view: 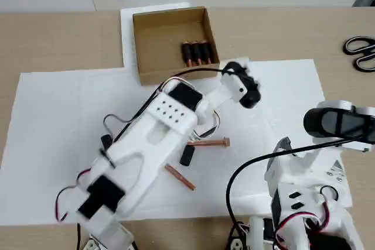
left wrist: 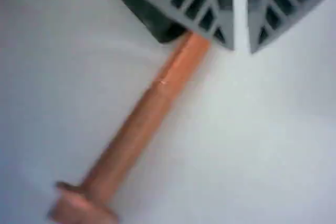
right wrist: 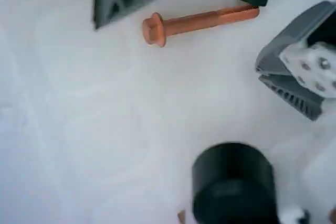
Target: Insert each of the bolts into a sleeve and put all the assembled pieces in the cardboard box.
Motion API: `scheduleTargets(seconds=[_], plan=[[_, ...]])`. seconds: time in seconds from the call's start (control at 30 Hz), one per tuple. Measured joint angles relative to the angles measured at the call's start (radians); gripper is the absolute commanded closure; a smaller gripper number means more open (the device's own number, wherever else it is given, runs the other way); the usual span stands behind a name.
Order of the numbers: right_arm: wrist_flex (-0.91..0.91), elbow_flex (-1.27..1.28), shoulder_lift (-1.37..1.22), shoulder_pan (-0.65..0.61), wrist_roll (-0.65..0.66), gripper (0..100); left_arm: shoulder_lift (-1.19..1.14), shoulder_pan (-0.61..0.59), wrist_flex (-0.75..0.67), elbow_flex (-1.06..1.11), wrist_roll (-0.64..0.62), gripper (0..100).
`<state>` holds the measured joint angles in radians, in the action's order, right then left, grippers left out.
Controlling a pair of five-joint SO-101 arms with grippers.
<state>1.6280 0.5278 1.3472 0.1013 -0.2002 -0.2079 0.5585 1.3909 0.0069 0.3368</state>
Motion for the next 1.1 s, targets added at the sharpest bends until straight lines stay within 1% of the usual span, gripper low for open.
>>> scheduleTargets(seconds=[0.07,0.13,0.23,0.33,0.43,0.6,0.83,1.1], plan=[[0.0,0.0,0.0,0.0,0.0,69.1,-0.094,-0.008,0.025,-0.049,0.008,84],[0.0,0.0,0.0,0.0,0.0,69.1,-0.18,-0.006,0.078,-0.114,0.008,80],[0.0,0.006,0.0,0.0,0.0,69.1,-0.258,0.015,0.187,-0.219,0.008,80],[0.0,0.009,0.0,0.0,0.0,69.1,-0.269,0.041,0.273,-0.313,0.021,80],[0.0,0.032,0.0,0.0,0.0,69.1,-0.27,0.04,0.284,-0.362,0.054,80],[0.0,0.071,0.008,0.0,-0.002,69.1,-0.282,0.055,0.245,-0.385,0.098,80],[0.0,0.071,0.009,0.0,-0.002,69.1,-0.443,0.044,0.222,-0.453,0.186,80],[-0.015,0.074,0.009,0.0,-0.002,69.1,-0.598,0.046,0.298,-0.674,0.232,80]])
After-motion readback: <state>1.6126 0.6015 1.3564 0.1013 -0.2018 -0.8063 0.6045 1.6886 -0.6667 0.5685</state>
